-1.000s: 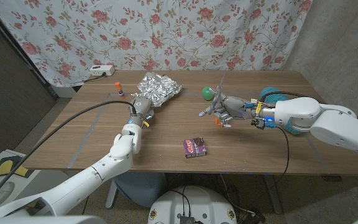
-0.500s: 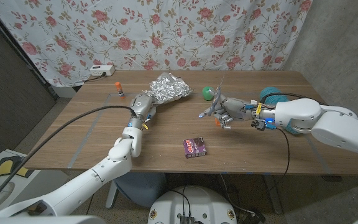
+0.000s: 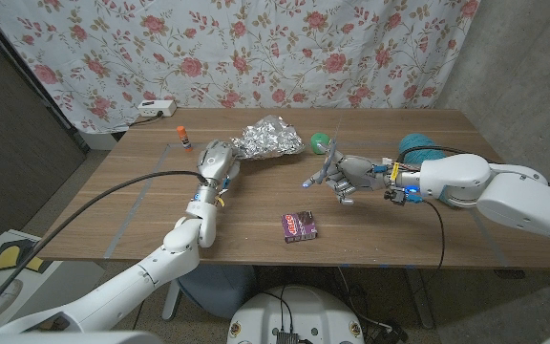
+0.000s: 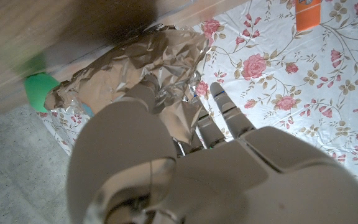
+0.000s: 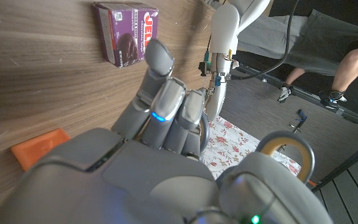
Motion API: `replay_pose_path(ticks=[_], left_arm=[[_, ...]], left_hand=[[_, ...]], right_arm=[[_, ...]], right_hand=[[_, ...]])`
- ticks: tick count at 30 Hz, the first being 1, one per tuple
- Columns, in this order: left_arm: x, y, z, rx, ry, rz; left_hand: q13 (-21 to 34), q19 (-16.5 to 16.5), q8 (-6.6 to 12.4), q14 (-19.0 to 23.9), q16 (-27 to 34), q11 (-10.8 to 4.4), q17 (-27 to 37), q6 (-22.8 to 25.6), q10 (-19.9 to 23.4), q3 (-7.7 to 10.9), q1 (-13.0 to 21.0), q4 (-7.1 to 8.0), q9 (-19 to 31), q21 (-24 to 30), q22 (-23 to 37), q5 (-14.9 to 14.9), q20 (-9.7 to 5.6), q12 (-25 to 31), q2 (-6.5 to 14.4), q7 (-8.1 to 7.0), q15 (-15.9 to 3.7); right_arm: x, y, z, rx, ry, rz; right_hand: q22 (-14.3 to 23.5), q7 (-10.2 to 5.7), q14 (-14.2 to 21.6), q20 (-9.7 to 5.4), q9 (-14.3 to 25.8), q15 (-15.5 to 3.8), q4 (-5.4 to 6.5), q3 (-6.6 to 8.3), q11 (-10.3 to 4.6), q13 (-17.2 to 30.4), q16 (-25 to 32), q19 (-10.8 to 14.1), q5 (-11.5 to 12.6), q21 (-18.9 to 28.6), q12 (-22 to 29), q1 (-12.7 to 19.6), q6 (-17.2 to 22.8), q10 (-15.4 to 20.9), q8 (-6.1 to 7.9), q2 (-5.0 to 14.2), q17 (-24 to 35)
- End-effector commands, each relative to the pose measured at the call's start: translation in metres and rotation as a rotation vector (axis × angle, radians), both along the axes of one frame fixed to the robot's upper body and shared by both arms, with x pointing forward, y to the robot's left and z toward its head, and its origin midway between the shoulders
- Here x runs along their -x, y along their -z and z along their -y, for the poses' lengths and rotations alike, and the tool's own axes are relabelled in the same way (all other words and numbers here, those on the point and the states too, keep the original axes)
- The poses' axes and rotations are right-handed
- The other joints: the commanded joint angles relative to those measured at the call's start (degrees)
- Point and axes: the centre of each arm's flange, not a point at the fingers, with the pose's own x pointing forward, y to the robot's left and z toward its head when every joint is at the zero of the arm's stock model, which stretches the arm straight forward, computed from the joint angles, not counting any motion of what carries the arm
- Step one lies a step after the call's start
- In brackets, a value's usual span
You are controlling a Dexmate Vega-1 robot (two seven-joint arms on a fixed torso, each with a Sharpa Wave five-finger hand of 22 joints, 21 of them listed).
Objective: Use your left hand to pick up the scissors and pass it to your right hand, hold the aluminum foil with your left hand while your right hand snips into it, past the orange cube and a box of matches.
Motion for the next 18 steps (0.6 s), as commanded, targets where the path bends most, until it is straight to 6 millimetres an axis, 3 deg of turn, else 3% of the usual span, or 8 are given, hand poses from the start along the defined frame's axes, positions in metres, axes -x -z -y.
replay_pose_path(ticks=[1, 14, 18], left_arm=[[0.016, 0.009, -0.012, 0.022, 0.034, 0.115], [0.023, 0.014, -0.019, 0.037, 0.032, 0.137], [0.023, 0.015, -0.021, 0.04, 0.029, 0.138]], left_hand=[[0.25, 0.48, 0.6, 2.5, 0.56, -0.01, 0.49, 0.7, -0.31, 0.38, 0.79, 0.34, 0.28, 0.34, 0.16, 0.14, 0.01, -0.14, 0.01, -0.01, -1.58], [0.59, -0.05, 1.22, 1.6, -0.88, 0.1, 0.33, 0.56, -1.65, 1.09, 0.96, 1.08, 0.94, 0.27, 0.21, 0.76, -0.3, -0.97, 0.17, -0.09, -1.03], [0.88, 0.03, 1.7, 3.72, 0.4, 0.04, 1.39, 0.17, -1.78, 0.88, 1.46, 1.14, 1.35, 0.36, 0.22, 1.13, -0.42, -1.24, 0.15, 0.07, -1.94]], right_arm=[[0.002, 0.005, -0.005, 0.022, -0.013, -0.028], [0.002, 0.014, -0.004, 0.06, -0.021, -0.08], [0.001, 0.016, -0.004, 0.078, -0.028, -0.1]], right_hand=[[-0.16, 7.33, -0.18, 0.11, 0.22, 0.17, 0.21, -0.27, -0.34, 0.16, -0.08, 0.02, -0.13, 0.15, 0.08, 0.12, 6.71, 0.01, -0.07, 0.29, 0.06], [-0.43, 7.25, -0.05, 0.11, 0.37, 0.17, 0.14, -0.27, -0.32, 0.16, -0.08, -0.01, -0.23, 0.31, 0.08, 0.18, 6.72, 0.05, -0.12, 0.22, 0.06], [0.14, 7.41, -0.04, 0.19, 0.39, 0.17, 0.13, -0.28, -0.31, 0.16, -0.08, -0.15, -0.24, 0.65, 0.07, 0.2, 6.73, 0.04, -0.12, 0.21, 0.06]])
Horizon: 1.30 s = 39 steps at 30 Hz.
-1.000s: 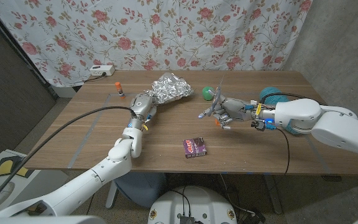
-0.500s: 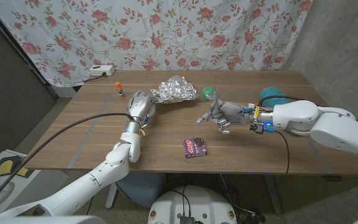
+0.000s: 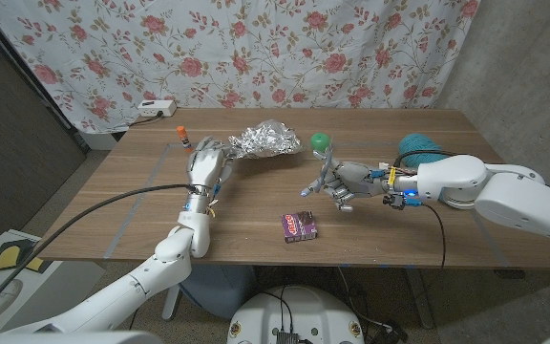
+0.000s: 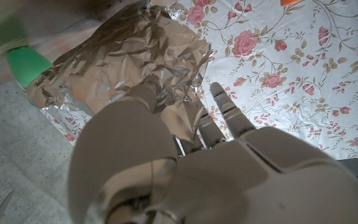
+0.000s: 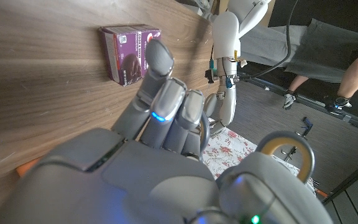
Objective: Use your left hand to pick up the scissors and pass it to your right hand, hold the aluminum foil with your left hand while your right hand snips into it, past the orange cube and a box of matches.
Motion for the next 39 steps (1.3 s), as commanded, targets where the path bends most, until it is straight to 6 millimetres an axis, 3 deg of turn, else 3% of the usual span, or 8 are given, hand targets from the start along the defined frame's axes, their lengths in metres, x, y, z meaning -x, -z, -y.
replay_pose_path(ticks=[1, 14, 28, 39], left_arm=[[0.004, 0.004, -0.006, 0.017, 0.003, 0.022], [0.001, 0.009, -0.011, 0.037, 0.016, -0.03], [0.002, 0.016, -0.018, 0.045, 0.012, -0.05], [0.01, 0.012, -0.02, 0.039, 0.025, -0.015]], left_hand=[[0.41, 0.05, 0.88, 2.69, 1.03, -0.14, 0.95, -0.34, -0.07, 0.1, 0.91, 0.4, 0.52, 0.36, 0.23, 0.5, -0.42, -0.35, 0.11, 0.21, -1.53], [0.84, -0.06, 1.56, 1.43, -0.52, -0.18, 0.56, -0.47, 0.14, 0.34, 0.5, 1.04, 0.97, 0.39, 0.24, 0.96, -0.39, -0.65, -0.27, 0.12, -0.75], [1.24, -0.21, 1.98, 1.59, -1.01, -0.23, 0.61, -0.74, 0.14, 0.39, 0.17, 1.52, 1.24, 0.38, 0.23, 1.2, -0.17, -0.85, -0.21, 0.05, -0.82], [1.56, -0.1, 2.01, 1.8, -1.16, -0.24, 0.81, -1.09, 0.14, 0.31, 0.04, 1.72, 1.12, 0.47, 0.22, 1.28, -0.11, -1.0, -0.19, 0.04, -0.73]], right_arm=[[-0.002, 0.008, 0.0, 0.042, -0.013, -0.057], [-0.008, 0.019, -0.014, 0.127, -0.053, -0.129], [-0.013, 0.017, -0.025, 0.176, -0.076, -0.169], [-0.018, 0.015, -0.045, 0.218, -0.152, -0.217]], right_hand=[[0.07, 7.57, -0.04, 0.13, 0.13, 0.17, 0.13, -0.26, -0.29, 0.15, -0.08, -0.05, -0.03, 0.41, 0.07, 0.22, 6.51, 0.24, -0.13, 0.23, 0.06], [0.23, 7.48, -0.15, 0.13, 0.19, 0.18, 0.15, -0.31, -0.29, 0.15, -0.1, -0.1, -0.07, 0.64, 0.07, 0.21, 6.56, 0.27, -0.13, 0.16, 0.06], [0.26, 7.68, -0.14, 0.06, 0.24, 0.16, 0.21, -0.34, -0.28, 0.15, -0.09, -0.14, -0.09, 0.78, 0.06, -0.01, 6.06, 0.22, -0.27, 0.0, 0.06], [-0.04, 7.69, -0.09, -0.04, 0.26, 0.16, 0.19, -0.31, -0.29, 0.15, -0.08, -0.07, -0.07, 0.7, 0.07, 0.0, 6.06, 0.24, -0.23, -0.03, 0.06]])
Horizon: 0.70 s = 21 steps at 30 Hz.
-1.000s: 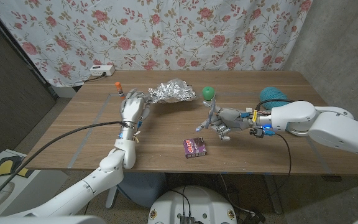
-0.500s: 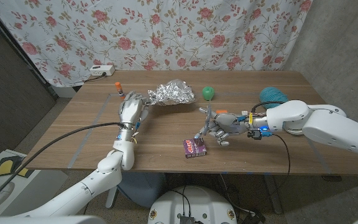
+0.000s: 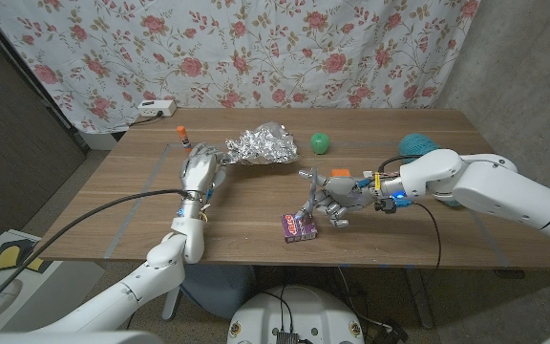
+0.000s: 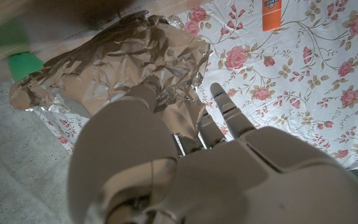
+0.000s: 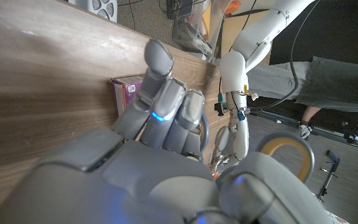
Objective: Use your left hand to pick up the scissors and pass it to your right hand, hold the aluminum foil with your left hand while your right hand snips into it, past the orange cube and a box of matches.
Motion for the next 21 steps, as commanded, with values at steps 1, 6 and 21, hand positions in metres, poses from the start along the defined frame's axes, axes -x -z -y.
replay_pose_path(ticks=[1, 6, 21], left_arm=[[0.008, 0.0, -0.004, -0.001, 0.013, 0.029], [0.011, -0.001, -0.005, -0.006, 0.019, 0.031], [0.017, 0.003, 0.001, -0.036, 0.045, 0.036]], left_hand=[[0.23, 0.08, 0.3, 0.9, -0.21, -0.25, 0.15, -0.15, 0.13, 0.22, 0.07, 0.37, 0.01, 0.47, 0.22, 0.39, 0.05, -0.2, -0.16, 0.13, -0.88], [0.38, 0.1, 0.35, 0.93, -0.32, -0.26, 0.22, -0.09, 0.15, 0.2, 0.1, 0.4, -0.12, 0.5, 0.22, 0.43, 0.03, -0.27, -0.13, 0.13, -0.94], [0.79, 0.25, 0.52, 1.08, -0.59, -0.24, 0.44, 0.1, 0.12, 0.13, 0.25, 0.35, -0.4, 0.61, 0.2, 0.51, -0.1, -0.51, -0.19, 0.1, -1.04]], right_arm=[[-0.005, 0.0, -0.019, 0.053, -0.072, -0.068], [-0.006, 0.0, -0.029, 0.075, -0.108, -0.089], [-0.01, -0.005, -0.047, 0.126, -0.157, -0.112]], right_hand=[[0.14, 7.49, -0.08, 0.02, 0.28, 0.16, 0.18, -0.32, -0.46, 0.15, -0.09, -0.21, -0.09, 0.32, 0.07, -0.01, 5.88, 0.1, 0.04, -0.05, 0.06], [0.13, 7.52, -0.07, 0.0, 0.29, 0.16, 0.18, -0.31, -0.47, 0.15, -0.08, -0.21, -0.08, 0.32, 0.07, 0.01, 5.92, 0.11, 0.06, -0.05, 0.06], [-0.49, 7.54, -0.02, -0.02, 0.34, 0.15, 0.15, -0.26, -0.43, 0.15, -0.09, -0.04, -0.05, 0.12, 0.06, 0.14, 6.06, 0.11, 0.12, 0.05, 0.06]])
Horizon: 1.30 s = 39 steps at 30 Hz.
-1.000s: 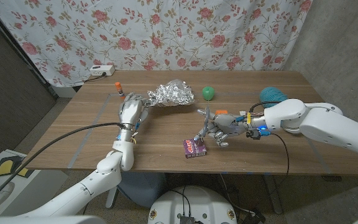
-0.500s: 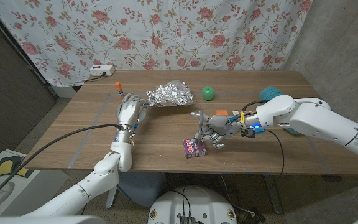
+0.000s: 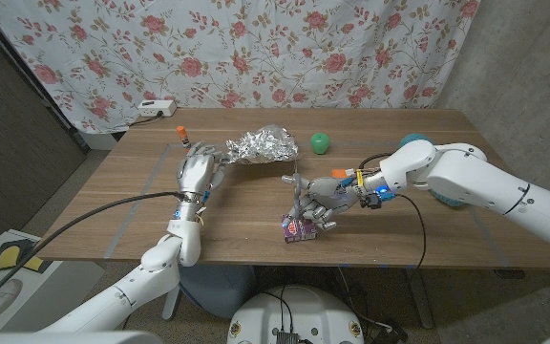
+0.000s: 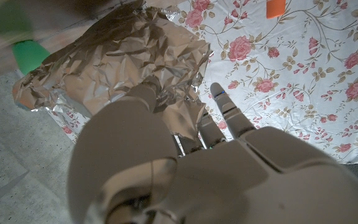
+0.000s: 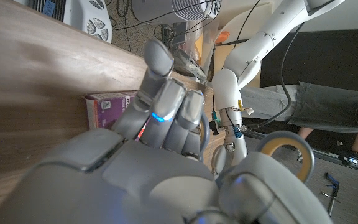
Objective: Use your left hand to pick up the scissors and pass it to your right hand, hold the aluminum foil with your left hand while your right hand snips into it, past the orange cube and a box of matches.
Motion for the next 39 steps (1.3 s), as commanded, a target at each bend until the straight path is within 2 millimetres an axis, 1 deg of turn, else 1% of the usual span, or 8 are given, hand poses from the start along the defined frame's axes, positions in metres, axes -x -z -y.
replay_pose_path(ticks=[1, 7, 10, 11, 14, 15, 26, 39], left_arm=[[0.006, 0.003, 0.002, -0.019, 0.014, 0.006], [0.009, 0.005, 0.001, -0.033, 0.01, 0.007], [0.01, 0.006, 0.0, -0.037, 0.011, 0.002], [0.01, 0.007, 0.001, -0.04, 0.011, 0.002], [0.011, 0.009, 0.001, -0.05, 0.015, -0.002], [0.011, 0.009, 0.002, -0.048, 0.017, -0.002], [0.011, 0.023, 0.009, -0.071, 0.047, -0.02], [0.015, 0.022, 0.011, -0.08, 0.053, -0.007]], left_hand=[[0.28, 0.24, 0.54, 1.1, -0.13, -0.24, 0.2, 0.12, 0.11, 0.1, 0.27, 0.38, 0.15, 0.21, 0.21, 0.51, -0.1, -0.16, -0.16, 0.09, -1.0], [0.44, 0.26, 0.58, 1.13, -0.26, -0.25, 0.27, 0.13, 0.12, 0.1, 0.32, 0.39, 0.05, 0.24, 0.2, 0.56, -0.2, -0.24, -0.13, 0.09, -1.01], [0.52, 0.26, 0.62, 1.14, -0.36, -0.24, 0.29, 0.14, 0.1, 0.11, 0.29, 0.45, 0.0, 0.25, 0.2, 0.59, -0.16, -0.31, -0.1, 0.1, -0.95], [0.57, 0.26, 0.66, 1.17, -0.36, -0.25, 0.33, 0.16, 0.11, 0.09, 0.33, 0.42, 0.01, 0.25, 0.2, 0.59, -0.17, -0.34, -0.12, 0.1, -1.0], [0.62, 0.27, 0.68, 1.2, -0.4, -0.25, 0.36, 0.14, 0.11, 0.08, 0.32, 0.45, -0.02, 0.26, 0.2, 0.6, -0.2, -0.37, -0.12, 0.09, -0.96], [0.68, 0.26, 0.67, 1.18, -0.49, -0.24, 0.36, 0.1, 0.11, 0.11, 0.33, 0.47, -0.06, 0.27, 0.2, 0.63, -0.15, -0.4, -0.09, 0.09, -0.92], [0.98, 0.3, 0.81, 1.19, -0.69, -0.26, 0.56, 0.07, 0.09, 0.01, 0.46, 0.41, -0.13, 0.33, 0.2, 0.67, -0.27, -0.63, -0.18, 0.11, -1.09], [1.32, 0.25, 0.98, 1.23, -0.9, -0.26, 0.79, 0.18, 0.13, -0.08, 0.54, 0.48, -0.23, 0.35, 0.2, 0.71, -0.35, -0.88, -0.11, 0.14, -1.02]], right_arm=[[-0.002, -0.002, -0.014, 0.048, -0.046, -0.034], [-0.005, -0.001, -0.018, 0.063, -0.058, -0.062], [-0.006, 0.001, -0.02, 0.07, -0.065, -0.078], [-0.007, 0.001, -0.021, 0.075, -0.067, -0.079], [-0.008, 0.001, -0.024, 0.082, -0.075, -0.083], [-0.008, 0.0, -0.025, 0.086, -0.075, -0.084], [-0.012, 0.005, -0.032, 0.11, -0.095, -0.121], [-0.017, 0.002, -0.035, 0.123, -0.101, -0.133]], right_hand=[[-0.44, 7.55, -0.02, 0.02, 0.1, 0.15, 0.15, -0.26, -0.1, 0.15, -0.09, -0.01, -0.05, -0.08, 0.06, 0.14, 6.06, 0.2, 0.12, 0.05, 0.06], [-0.89, 7.54, -0.03, -0.06, 0.1, 0.17, 0.19, -0.29, -0.09, 0.15, -0.1, 0.03, -0.06, -0.21, 0.06, 0.04, 6.03, 0.2, 0.07, 0.02, 0.06], [0.28, 7.54, -0.07, 0.0, 0.1, 0.17, 0.18, -0.29, -0.09, 0.15, -0.1, -0.27, -0.06, 0.44, 0.06, 0.04, 5.99, 0.17, 0.05, 0.0, 0.06], [-0.7, 7.48, -0.09, -0.06, 0.1, 0.17, 0.19, -0.3, -0.1, 0.14, -0.1, 0.0, -0.06, -0.07, 0.05, 0.02, 6.04, 0.16, 0.07, -0.01, 0.06], [-1.09, 7.52, -0.12, 0.01, 0.11, 0.18, 0.2, -0.28, -0.09, 0.15, -0.1, 0.05, -0.07, -0.22, 0.06, -0.01, 6.06, 0.12, 0.08, 0.02, 0.05], [0.08, 7.55, -0.13, 0.1, 0.11, 0.17, 0.2, -0.3, -0.05, 0.15, -0.1, -0.27, -0.08, 0.41, 0.05, -0.03, 6.08, 0.07, 0.08, -0.01, 0.06], [-0.66, 7.55, -0.15, 0.0, 0.13, 0.17, 0.16, -0.31, -0.08, 0.14, -0.08, -0.15, -0.07, 0.2, 0.05, -0.07, 5.93, 0.04, 0.05, -0.12, 0.07], [-0.96, 7.54, -0.13, 0.01, 0.13, 0.16, 0.21, -0.27, -0.04, 0.15, -0.09, -0.09, -0.06, 0.11, 0.05, -0.15, 5.96, 0.02, 0.08, 0.01, 0.05]])
